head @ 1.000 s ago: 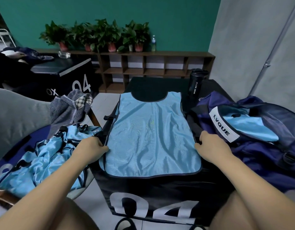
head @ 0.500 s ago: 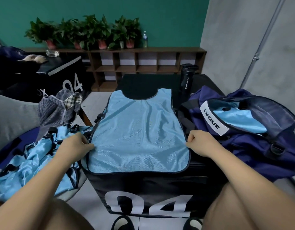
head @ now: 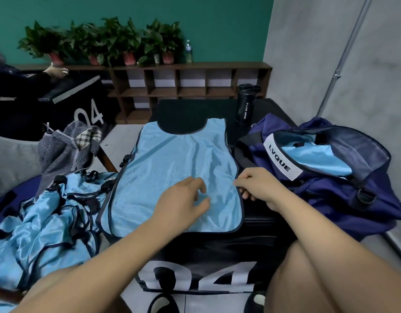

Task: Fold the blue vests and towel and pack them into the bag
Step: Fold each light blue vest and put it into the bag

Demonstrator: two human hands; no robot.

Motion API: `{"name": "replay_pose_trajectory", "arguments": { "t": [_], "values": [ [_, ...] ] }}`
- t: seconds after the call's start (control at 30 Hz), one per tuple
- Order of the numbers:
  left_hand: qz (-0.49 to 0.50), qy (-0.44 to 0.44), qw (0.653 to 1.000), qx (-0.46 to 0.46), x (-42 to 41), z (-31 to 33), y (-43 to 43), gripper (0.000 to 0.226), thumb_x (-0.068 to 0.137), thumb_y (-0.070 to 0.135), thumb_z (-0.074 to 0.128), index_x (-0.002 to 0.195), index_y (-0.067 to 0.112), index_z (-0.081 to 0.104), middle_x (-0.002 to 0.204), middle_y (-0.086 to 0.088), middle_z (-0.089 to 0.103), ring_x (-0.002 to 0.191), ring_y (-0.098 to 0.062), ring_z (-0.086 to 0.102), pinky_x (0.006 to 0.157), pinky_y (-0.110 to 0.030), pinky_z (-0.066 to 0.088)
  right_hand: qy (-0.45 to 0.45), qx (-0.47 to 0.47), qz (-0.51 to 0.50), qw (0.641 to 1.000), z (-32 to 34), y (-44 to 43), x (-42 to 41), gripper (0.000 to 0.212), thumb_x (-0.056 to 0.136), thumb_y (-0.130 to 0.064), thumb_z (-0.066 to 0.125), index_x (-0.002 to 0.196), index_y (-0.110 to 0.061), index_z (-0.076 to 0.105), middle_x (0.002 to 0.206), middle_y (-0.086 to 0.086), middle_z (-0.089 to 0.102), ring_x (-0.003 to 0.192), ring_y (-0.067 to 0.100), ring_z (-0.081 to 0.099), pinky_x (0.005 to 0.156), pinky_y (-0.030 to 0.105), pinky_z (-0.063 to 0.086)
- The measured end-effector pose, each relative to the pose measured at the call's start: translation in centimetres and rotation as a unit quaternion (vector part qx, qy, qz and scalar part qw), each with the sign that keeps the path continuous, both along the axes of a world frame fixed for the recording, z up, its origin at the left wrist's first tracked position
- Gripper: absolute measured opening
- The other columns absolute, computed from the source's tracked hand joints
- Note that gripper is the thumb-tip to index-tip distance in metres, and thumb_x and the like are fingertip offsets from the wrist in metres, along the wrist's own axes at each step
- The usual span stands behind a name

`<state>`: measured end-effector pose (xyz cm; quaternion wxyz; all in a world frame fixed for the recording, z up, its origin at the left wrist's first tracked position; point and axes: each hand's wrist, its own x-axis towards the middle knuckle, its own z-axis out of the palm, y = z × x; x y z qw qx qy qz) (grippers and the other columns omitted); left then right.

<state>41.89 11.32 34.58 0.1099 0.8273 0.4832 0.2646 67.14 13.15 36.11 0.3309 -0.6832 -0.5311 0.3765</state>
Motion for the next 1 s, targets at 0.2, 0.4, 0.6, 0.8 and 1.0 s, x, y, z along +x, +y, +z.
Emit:
{"name": "replay_pose_trajectory", "arguments": {
  "t": [0.2, 0.4, 0.6, 0.8, 1.0],
  "values": [
    [0.03, 0.027, 0.999, -0.021, 5.7, 0.1, -2.1, 0.065, 0.076, 0.086, 0.062, 0.109, 0.032, 0.05, 0.099, 0.017, 0.057, 0.087, -0.01, 0.06, 0.075, -0.034, 0.051, 0.215, -0.008, -0.005, 0.977, 0.7, 0.5, -2.2, 0.008, 0.096, -0.013, 0.075, 0.094, -0.008, 0.07, 0.073, 0.006, 0.068, 0.059, 0.012, 0.058, 0.05, 0.022, 0.045],
    [0.089, -0.077, 0.992, -0.051, 5.5, -0.2, 0.0, 0.014, 0.084, 0.039, 0.066, 0.083, 0.029, 0.058, 0.074, 0.012, 0.064, 0.074, -0.007, 0.061, 0.067, -0.033, 0.049, 0.293, -0.022, 0.025, 0.955, 0.7, 0.5, -2.6, 0.009, 0.099, -0.014, 0.074, 0.104, -0.008, 0.07, 0.087, 0.009, 0.075, 0.069, 0.013, 0.069, 0.062, 0.022, 0.053],
    [0.106, -0.16, 0.974, -0.117, 3.9, 0.3, 1.0, 0.017, 0.089, 0.029, 0.065, 0.074, 0.023, 0.061, 0.065, 0.005, 0.064, 0.064, -0.008, 0.058, 0.063, -0.027, 0.046, 0.173, -0.016, 0.03, 0.984, 0.9, -0.2, -1.2, 0.009, 0.102, -0.016, 0.068, 0.101, -0.007, 0.07, 0.091, 0.017, 0.08, 0.068, 0.019, 0.071, 0.052, 0.024, 0.048],
    [0.096, -0.182, 0.967, -0.152, 2.9, 0.4, 1.1, 0.018, 0.093, 0.026, 0.062, 0.077, 0.02, 0.063, 0.075, -0.002, 0.068, 0.061, -0.004, 0.053, 0.064, -0.024, 0.047, -0.157, -0.072, 0.068, 0.983, -0.3, -1.5, -0.4, 0.023, 0.097, -0.025, 0.068, 0.093, -0.003, 0.072, 0.077, 0.009, 0.079, 0.051, 0.017, 0.065, 0.046, 0.027, 0.046],
    [0.089, -0.184, 0.971, -0.125, 3.2, -0.1, 0.9, 0.017, 0.095, 0.025, 0.061, 0.079, 0.021, 0.059, 0.071, -0.001, 0.065, 0.061, -0.008, 0.052, 0.062, -0.03, 0.047, -0.212, -0.051, 0.091, 0.972, -0.3, -1.9, -2.0, 0.031, 0.082, -0.035, 0.085, 0.087, -0.005, 0.075, 0.075, 0.003, 0.075, 0.066, 0.02, 0.065, 0.066, 0.037, 0.056]
  ]
}}
